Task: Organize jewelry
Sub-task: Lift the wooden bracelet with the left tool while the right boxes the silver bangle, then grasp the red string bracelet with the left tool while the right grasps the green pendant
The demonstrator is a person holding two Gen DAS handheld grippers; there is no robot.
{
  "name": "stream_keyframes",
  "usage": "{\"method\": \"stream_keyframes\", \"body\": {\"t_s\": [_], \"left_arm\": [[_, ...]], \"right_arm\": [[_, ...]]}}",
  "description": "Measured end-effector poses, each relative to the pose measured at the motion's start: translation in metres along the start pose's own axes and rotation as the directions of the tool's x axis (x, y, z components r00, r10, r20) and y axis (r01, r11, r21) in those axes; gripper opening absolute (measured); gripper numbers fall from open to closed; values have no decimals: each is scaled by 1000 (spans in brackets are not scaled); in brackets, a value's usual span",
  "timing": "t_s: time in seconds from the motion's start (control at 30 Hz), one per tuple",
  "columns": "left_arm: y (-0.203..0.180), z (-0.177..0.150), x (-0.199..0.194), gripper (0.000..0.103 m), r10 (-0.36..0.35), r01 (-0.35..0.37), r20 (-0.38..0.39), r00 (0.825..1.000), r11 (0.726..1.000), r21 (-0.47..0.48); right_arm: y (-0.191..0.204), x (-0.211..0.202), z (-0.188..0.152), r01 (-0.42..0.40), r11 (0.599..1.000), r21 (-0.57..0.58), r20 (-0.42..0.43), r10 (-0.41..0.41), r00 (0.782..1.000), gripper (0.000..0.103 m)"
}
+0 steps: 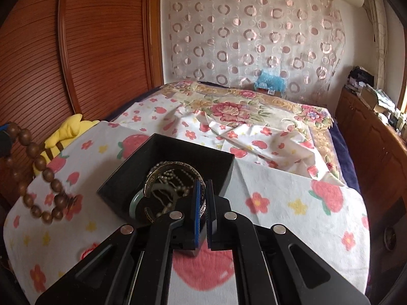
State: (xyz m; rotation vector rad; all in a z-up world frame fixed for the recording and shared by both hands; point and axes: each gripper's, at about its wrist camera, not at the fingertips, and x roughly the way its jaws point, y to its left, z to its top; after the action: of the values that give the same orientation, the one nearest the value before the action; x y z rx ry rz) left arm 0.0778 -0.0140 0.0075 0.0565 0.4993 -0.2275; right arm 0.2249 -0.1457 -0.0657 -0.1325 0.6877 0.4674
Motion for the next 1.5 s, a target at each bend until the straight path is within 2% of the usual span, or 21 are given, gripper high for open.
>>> {"method": "stream_keyframes", "body": {"t_s": [0.27, 0.43, 0.63, 1.03, 1.3, 1.5], "left_arm": [[-8, 12, 28, 12, 13, -13, -27, 1000, 999, 30], [-13, 18, 45, 12, 16, -14, -49, 999, 999, 32], [-19, 33, 63, 12, 31, -29, -44, 999, 998, 52], [-21, 49, 105, 12, 68, -62, -88, 994, 995, 72], [-18, 41, 106, 13, 76, -67, -109, 991, 994, 86], [-13, 18, 90, 14, 65, -53, -136, 989, 995, 86]], "right_arm": [[-2, 17, -5, -57, 997, 47, -14, 58, 998, 8], [-17, 5, -13, -49, 996, 73, 5, 49, 999, 8], [-33, -13, -30, 3, 998, 57, 8, -4, 1000, 8], [-53, -31, -56, 23, 997, 75, 7, -23, 1000, 8], [-44, -41, -66, 11, 998, 61, 14, -11, 1000, 8], [-26, -45, -79, -24, 998, 51, -1, 24, 1000, 8]]}}
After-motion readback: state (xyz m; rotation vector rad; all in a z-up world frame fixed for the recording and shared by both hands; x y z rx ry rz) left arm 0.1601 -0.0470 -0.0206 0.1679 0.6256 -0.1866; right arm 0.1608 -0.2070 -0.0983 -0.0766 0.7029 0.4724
